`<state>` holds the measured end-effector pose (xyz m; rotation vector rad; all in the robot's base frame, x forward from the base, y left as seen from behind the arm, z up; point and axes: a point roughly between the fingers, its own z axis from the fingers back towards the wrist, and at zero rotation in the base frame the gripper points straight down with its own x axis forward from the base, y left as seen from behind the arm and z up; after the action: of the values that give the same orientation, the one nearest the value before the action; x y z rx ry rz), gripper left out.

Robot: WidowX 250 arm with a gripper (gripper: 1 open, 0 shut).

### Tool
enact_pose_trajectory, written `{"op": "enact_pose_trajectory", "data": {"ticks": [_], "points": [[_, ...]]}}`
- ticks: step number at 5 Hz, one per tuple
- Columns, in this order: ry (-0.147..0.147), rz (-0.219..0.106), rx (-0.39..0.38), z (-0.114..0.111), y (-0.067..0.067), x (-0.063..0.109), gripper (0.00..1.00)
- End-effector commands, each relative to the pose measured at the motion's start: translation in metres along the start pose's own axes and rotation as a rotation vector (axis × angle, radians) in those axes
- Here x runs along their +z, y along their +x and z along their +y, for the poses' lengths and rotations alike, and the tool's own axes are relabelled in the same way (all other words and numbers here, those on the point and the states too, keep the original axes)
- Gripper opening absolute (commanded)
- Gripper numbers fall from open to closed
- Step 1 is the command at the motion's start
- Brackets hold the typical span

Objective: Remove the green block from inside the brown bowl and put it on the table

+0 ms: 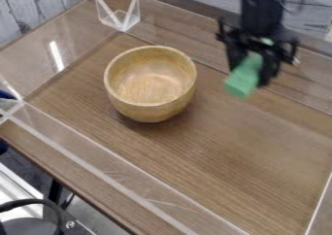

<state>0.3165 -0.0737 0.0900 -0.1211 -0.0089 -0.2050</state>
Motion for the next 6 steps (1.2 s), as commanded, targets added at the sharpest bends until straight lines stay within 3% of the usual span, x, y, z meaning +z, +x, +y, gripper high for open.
{"op": "enact_pose_trajectory", "data": {"ticks": [1,3,4,5,6], "points": [[0.004,-0.038,-0.012,-0.013,0.009,-0.005,0.0],[0.009,0.021,-0.002,-0.004,0.011,-0.047,0.0],[0.013,0.039,0.002,0.0,0.013,-0.054,0.0],[0.013,0.04,0.008,0.001,0.012,-0.052,1.0],[0.012,0.027,0.02,0.003,0.011,-0.044,1.0]]}}
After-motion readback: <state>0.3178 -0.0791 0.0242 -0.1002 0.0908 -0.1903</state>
